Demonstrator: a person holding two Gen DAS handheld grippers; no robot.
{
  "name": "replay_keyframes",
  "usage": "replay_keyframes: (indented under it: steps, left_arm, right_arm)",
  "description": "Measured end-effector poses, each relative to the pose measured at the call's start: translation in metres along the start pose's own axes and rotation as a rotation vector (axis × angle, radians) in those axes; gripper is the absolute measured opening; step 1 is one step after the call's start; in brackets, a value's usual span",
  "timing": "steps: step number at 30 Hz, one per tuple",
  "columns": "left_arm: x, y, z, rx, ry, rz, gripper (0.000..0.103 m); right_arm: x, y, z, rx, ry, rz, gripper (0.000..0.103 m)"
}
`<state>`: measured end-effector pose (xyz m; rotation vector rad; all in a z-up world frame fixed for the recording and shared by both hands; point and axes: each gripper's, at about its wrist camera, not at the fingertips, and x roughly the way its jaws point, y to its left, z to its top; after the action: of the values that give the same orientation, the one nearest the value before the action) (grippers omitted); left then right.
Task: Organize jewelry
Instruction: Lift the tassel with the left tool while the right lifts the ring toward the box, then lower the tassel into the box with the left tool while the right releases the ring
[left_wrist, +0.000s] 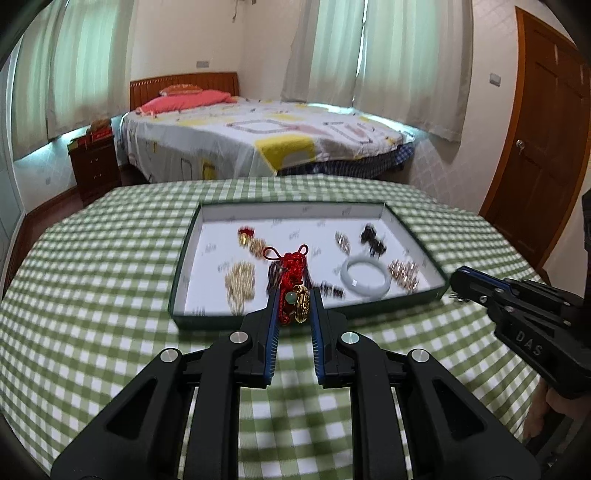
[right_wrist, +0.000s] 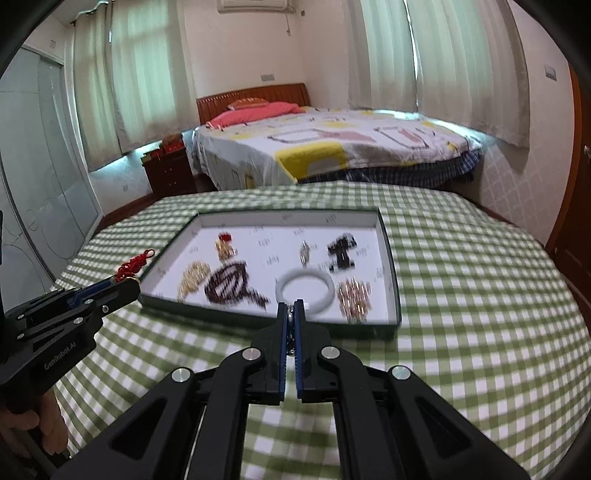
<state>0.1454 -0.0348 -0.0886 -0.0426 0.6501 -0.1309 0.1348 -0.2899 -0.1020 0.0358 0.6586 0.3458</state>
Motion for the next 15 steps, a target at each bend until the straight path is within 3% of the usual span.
replay_keyframes:
  steps: [8, 15]
  left_arm:
    - [0.029, 0.0, 0.047, 0.017, -0.052, 0.003, 0.015]
    - [0.088, 0.004, 0.079, 0.01, -0.021, 0.02, 0.016]
  right_arm:
    - [0.021, 0.01, 0.054, -0.042, -0.079, 0.027, 0.004]
    - [0.07, 0.004, 0.092, -0.056, -0.083, 0.042, 0.004]
